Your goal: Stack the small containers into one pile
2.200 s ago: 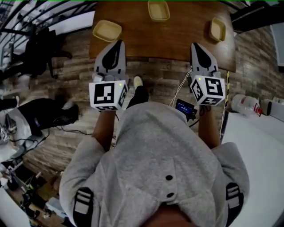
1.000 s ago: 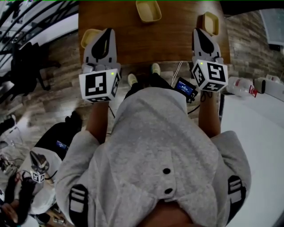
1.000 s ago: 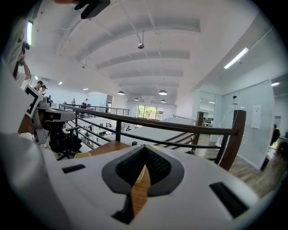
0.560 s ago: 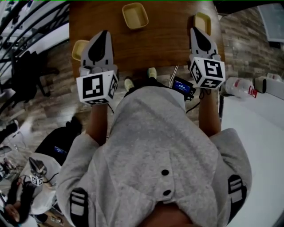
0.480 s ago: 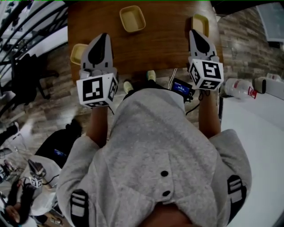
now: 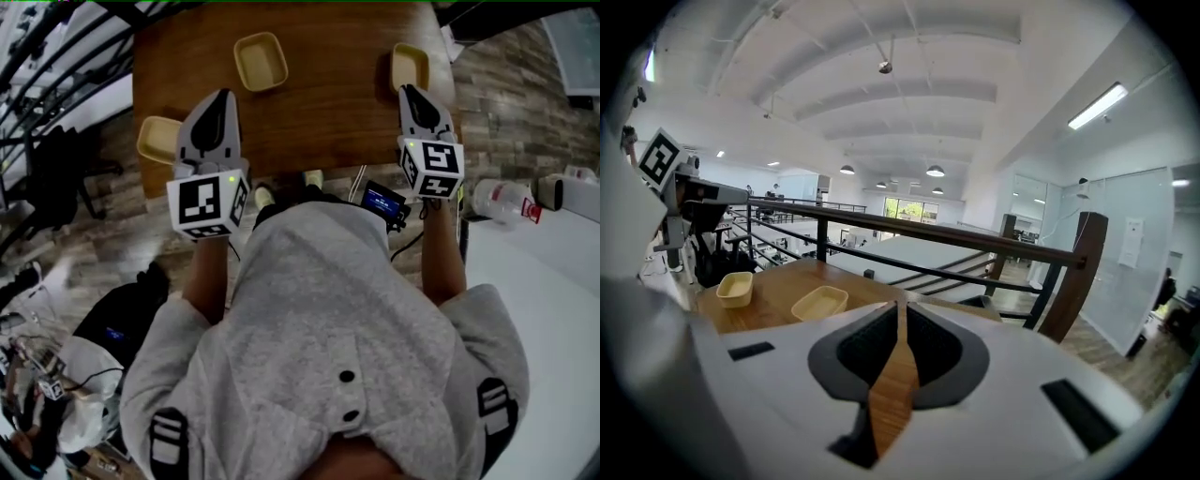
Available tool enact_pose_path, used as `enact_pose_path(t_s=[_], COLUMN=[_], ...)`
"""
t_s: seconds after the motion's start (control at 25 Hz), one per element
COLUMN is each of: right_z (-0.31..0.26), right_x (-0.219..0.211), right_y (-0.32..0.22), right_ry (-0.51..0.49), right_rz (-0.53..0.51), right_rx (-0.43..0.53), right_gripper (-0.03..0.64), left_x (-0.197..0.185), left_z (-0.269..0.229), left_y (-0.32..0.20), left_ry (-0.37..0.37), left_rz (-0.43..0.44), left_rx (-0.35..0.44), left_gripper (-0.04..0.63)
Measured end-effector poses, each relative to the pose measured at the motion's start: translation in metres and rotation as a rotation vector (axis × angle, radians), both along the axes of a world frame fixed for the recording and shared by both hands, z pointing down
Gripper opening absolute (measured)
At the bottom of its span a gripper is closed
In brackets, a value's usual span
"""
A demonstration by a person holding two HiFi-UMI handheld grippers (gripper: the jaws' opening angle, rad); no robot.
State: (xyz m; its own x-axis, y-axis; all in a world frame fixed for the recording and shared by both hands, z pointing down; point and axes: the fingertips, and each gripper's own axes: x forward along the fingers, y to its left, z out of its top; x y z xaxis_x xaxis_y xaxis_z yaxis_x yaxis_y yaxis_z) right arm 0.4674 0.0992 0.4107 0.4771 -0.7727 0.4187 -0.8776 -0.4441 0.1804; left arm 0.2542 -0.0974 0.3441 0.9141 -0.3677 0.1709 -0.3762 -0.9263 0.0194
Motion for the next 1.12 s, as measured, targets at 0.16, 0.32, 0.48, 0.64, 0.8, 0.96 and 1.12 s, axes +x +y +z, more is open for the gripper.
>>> enact_pose_path(t_s=[0.16,0.32,0.48,0.64,0.8,0.96,1.12], right_z=[0.033,0.079,0.12,0.149,0.169,0.189,0.207], right_x=[0.033,0.06,0.075,0.085,0.096,0.101,0.104], right_y=[0.016,0.035,0.052,0.06,0.064,0.063,0.06], right_ry=[-0.037,-0.077,-0.103,-0.103,-0.088,-0.025,0.035], right_rz=[0.004,-0.024,-0.057,-0.085,-0.114,-0.18,-0.256], right_rx=[-0.058,-0.145,-0.248,-0.334,-0.413,-0.521,-0.636], right_gripper=[0.052,0.067,0.072,0.077,0.077,0.077,0.077], left_x=[0.023,0.038,0.044,0.048,0.051,0.05,0.044], left_z=[0.002,0.007,0.01,0.017,0.021,0.024,0.027], left_y=[0.009,0.022,0.033,0.037,0.039,0.038,0.033], left_ry=[-0.02,-0.038,-0.056,-0.074,-0.084,-0.092,-0.11], left_rz=[0.005,-0.001,-0.015,-0.03,-0.047,-0.063,-0.087], left_rx=[0.008,0.02,0.03,0.026,0.021,0.021,0.02], left_gripper=[0.014,0.014,0.014,0.014,0.014,0.014,0.014])
